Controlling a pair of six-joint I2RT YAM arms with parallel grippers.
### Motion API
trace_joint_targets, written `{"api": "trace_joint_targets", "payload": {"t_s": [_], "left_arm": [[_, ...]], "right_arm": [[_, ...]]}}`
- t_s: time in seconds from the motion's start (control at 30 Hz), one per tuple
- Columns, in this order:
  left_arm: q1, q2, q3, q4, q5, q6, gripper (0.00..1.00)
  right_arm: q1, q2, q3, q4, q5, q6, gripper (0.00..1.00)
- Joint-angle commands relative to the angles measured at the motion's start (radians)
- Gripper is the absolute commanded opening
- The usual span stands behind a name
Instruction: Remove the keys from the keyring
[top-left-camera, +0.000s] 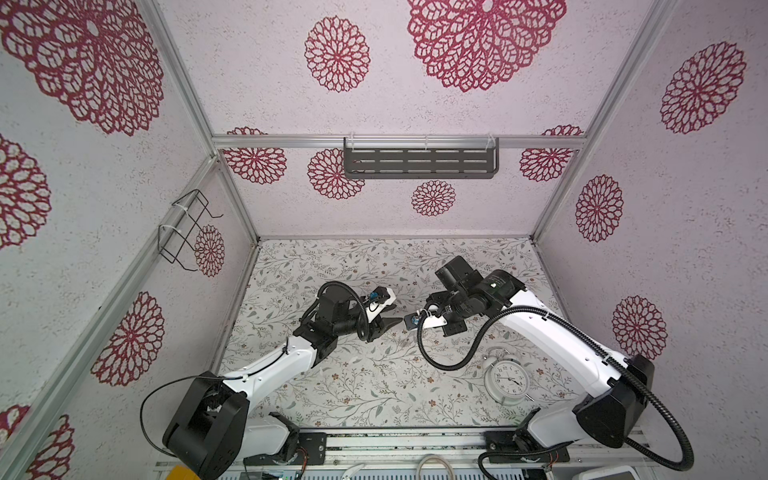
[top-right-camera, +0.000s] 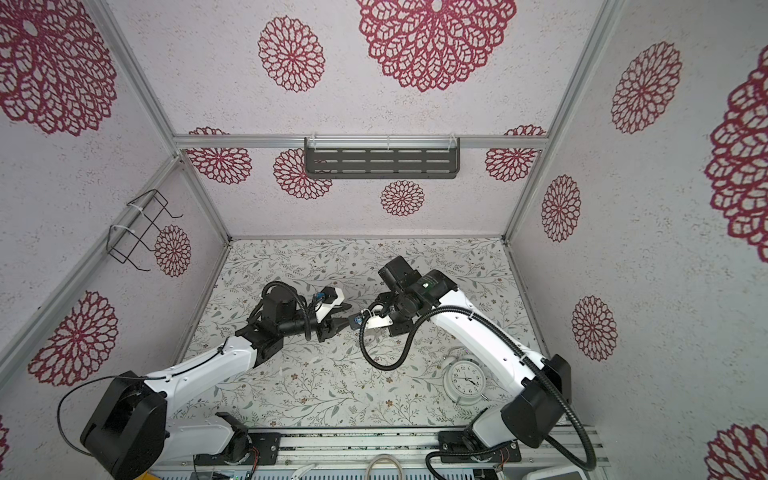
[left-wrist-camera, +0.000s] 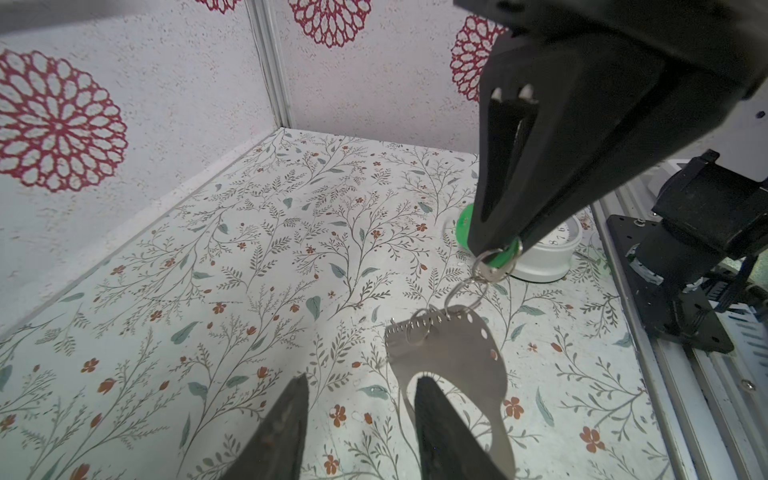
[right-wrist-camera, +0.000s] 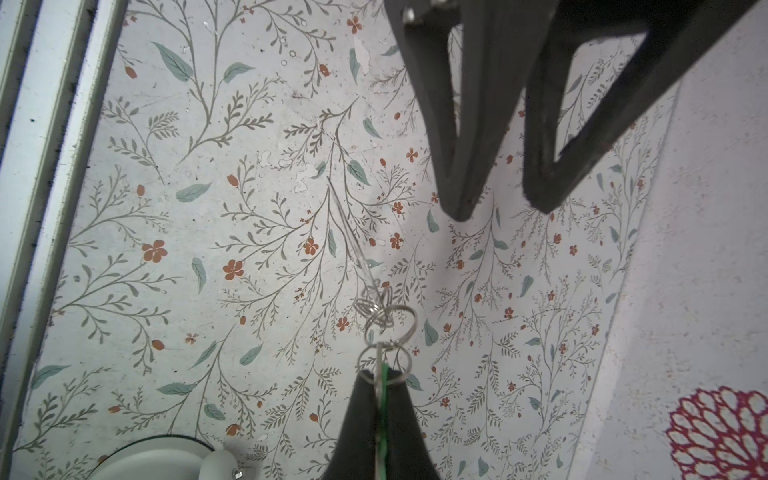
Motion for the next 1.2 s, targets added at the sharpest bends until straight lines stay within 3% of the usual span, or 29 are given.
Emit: {"api": "trace_joint_targets", "payload": {"t_s": [0.0, 0.57, 1.17], "left_arm": [[-0.029, 0.021, 0.032, 0.048, 0.034, -0.005, 0.46], [-0.047, 0.104, 0.047, 0.141, 0.117, -0.052, 0.44], [-0.047, 0.137, 0.058, 0.135, 0.212, -0.036, 0.32]], "right_arm": [[0.006, -0.033, 0.002, 0.035, -0.006, -0.058, 0.00], [0.007, -0.064, -0.036, 0.076, -0.021, -0.104, 0.00], [0.007, -0.092, -0.077, 0.151, -0.006, -0.162, 0.00]]}}
